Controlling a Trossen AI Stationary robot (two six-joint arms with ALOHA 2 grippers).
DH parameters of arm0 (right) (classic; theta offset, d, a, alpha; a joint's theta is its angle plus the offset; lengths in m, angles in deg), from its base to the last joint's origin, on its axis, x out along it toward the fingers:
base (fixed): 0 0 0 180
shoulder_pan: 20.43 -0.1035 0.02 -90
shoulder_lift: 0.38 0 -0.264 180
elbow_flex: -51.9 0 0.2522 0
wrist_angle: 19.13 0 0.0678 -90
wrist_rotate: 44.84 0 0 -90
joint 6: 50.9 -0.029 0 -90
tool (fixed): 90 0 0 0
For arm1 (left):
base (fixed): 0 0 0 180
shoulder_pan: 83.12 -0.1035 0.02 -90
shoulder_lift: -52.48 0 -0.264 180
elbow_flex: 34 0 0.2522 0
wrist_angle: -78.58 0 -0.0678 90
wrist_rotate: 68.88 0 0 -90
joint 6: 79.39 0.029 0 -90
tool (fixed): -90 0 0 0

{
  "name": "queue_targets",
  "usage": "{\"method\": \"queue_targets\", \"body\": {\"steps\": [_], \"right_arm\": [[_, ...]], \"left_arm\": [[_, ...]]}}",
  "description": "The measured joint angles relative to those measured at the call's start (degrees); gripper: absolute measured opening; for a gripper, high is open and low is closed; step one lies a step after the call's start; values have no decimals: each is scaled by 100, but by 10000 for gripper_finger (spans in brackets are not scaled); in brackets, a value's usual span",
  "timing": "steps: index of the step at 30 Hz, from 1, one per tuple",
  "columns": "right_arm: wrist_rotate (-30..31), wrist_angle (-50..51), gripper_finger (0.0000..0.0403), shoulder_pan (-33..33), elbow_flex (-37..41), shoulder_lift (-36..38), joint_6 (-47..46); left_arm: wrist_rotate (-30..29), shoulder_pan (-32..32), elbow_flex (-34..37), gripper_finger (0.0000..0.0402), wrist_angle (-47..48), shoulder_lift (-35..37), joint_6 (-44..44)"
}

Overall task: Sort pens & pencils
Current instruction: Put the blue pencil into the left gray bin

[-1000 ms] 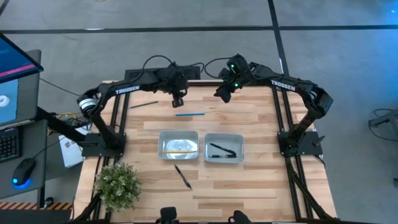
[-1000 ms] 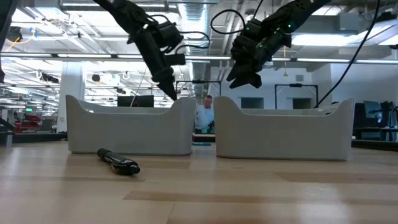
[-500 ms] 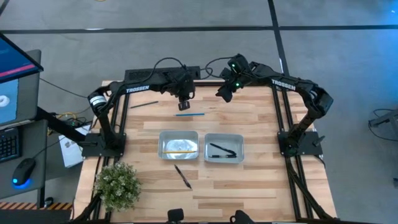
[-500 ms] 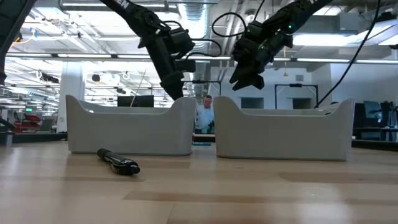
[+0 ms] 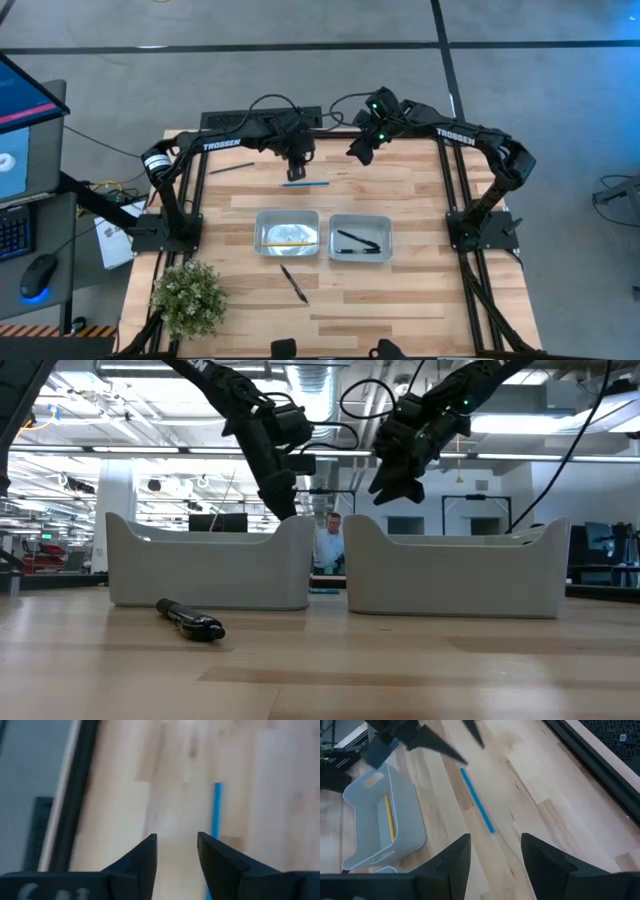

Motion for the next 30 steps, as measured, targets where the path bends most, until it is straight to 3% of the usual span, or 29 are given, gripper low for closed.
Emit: {"method": "queue_targets", "body": {"steps": [5, 14, 21, 26, 30], "right_arm": [[4, 366, 196, 40, 0, 0, 8], [24, 657, 196, 135, 0, 0, 46], [25, 654, 195, 71, 0, -8, 102], [30, 593, 194, -170, 2, -44, 631], [182, 399, 194, -266, 2, -44, 526]], "left_arm": [[-817, -8, 0, 153, 54, 0, -551], [-999, 0, 0, 158, 432, 7, -1313], [-934, -13, 0, 158, 878, 9, -1073], [-647, -98, 0, 158, 961, 9, -1033], [-156, -144, 0, 158, 970, 9, -950]]}}
